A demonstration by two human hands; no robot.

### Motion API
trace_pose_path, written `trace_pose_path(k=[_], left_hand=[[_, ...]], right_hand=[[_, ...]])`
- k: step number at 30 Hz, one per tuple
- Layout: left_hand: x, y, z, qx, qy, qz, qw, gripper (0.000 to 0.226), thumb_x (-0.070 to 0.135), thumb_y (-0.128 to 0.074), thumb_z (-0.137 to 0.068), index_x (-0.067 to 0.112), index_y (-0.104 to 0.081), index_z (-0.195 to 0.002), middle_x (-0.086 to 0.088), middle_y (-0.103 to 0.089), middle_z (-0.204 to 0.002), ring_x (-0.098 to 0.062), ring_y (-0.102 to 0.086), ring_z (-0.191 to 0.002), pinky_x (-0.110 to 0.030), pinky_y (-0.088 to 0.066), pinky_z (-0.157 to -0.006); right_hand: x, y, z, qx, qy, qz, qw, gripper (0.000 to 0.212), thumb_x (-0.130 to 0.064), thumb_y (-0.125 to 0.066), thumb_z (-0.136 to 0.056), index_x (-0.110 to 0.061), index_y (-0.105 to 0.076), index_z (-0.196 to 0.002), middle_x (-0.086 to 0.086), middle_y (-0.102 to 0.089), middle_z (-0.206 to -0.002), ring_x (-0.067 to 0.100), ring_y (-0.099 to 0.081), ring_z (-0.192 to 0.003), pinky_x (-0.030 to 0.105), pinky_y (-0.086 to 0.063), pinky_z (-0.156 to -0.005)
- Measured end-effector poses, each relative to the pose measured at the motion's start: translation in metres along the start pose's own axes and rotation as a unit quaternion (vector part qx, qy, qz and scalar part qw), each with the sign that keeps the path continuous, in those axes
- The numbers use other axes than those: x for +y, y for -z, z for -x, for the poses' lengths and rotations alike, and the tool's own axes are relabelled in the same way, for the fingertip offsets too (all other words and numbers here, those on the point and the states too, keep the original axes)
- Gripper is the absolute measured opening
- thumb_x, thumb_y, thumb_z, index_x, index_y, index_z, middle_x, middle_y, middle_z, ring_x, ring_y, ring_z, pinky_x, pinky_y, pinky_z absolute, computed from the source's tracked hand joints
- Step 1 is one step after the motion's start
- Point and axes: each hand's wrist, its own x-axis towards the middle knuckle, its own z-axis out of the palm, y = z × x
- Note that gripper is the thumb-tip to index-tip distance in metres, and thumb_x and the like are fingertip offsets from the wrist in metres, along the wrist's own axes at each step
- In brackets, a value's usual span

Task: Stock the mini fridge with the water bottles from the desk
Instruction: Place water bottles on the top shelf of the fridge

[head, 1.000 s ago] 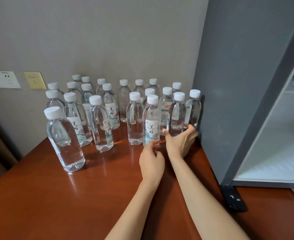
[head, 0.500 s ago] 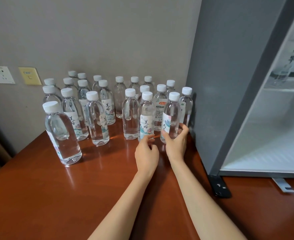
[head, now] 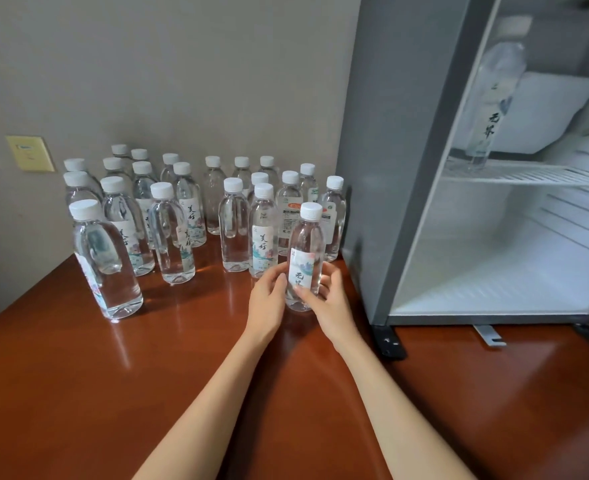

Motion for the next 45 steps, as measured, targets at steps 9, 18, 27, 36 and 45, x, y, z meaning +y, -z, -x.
trace_pose_path(k=[9, 18, 27, 36, 45], left_hand=[[0.01, 0.014, 0.036, -0.062, 0.019, 0.061, 0.996, 0.025, 0.013, -0.052, -0.098, 0.016, -0.062, -0.121, 0.0, -0.068, -0.117, -0.017, -0.062, -0.113, -0.029, -0.049, -0.096], [0.021, 0.025, 0.072, -0.085, 0.004, 0.041, 0.996, 0.032, 0.017, -0.067, -0.09, 0.021, -0.063, -0.121, 0.003, -0.07, -0.114, -0.008, -0.063, -0.11, -0.023, -0.049, -0.094], [0.032, 0.029, 0.102, -0.094, -0.004, 0.047, 0.994, 0.032, 0.015, -0.072, -0.084, 0.025, -0.064, -0.113, 0.0, -0.072, -0.108, -0.008, -0.068, -0.101, -0.017, -0.05, -0.081], [0.039, 0.03, 0.119, -0.127, 0.033, 0.051, 0.99, 0.046, 0.019, -0.076, -0.079, 0.029, -0.055, -0.118, 0.006, -0.067, -0.114, -0.001, -0.066, -0.101, -0.013, -0.05, -0.079], [0.04, 0.031, 0.117, -0.119, 0.045, 0.079, 0.989, 0.044, 0.013, -0.076, -0.077, 0.033, -0.058, -0.112, 0.01, -0.074, -0.1, -0.003, -0.069, -0.095, -0.013, -0.051, -0.074]], right_hand=[[-0.014, 0.009, 0.03, -0.035, -0.019, -0.012, 0.999, 0.048, -0.009, -0.068, -0.088, -0.024, -0.044, -0.127, 0.003, -0.063, -0.107, 0.001, -0.068, -0.09, 0.017, -0.052, -0.072], [-0.027, 0.018, 0.066, -0.051, -0.023, 0.005, 0.998, 0.05, -0.012, -0.068, -0.089, -0.024, -0.043, -0.131, 0.002, -0.062, -0.109, -0.001, -0.066, -0.088, 0.017, -0.051, -0.073], [-0.042, 0.03, 0.097, -0.072, -0.034, 0.014, 0.997, 0.044, -0.019, -0.069, -0.088, -0.038, -0.046, -0.12, 0.001, -0.065, -0.109, -0.005, -0.066, -0.087, 0.012, -0.049, -0.072], [-0.044, 0.036, 0.107, -0.084, -0.06, 0.004, 0.995, 0.038, -0.028, -0.064, -0.092, -0.024, -0.052, -0.128, 0.012, -0.067, -0.114, 0.015, -0.068, -0.098, 0.022, -0.053, -0.082], [-0.043, 0.037, 0.107, -0.094, -0.069, -0.005, 0.993, 0.039, -0.028, -0.061, -0.094, -0.016, -0.056, -0.131, 0.0, -0.069, -0.115, 0.005, -0.068, -0.099, 0.012, -0.049, -0.075]])
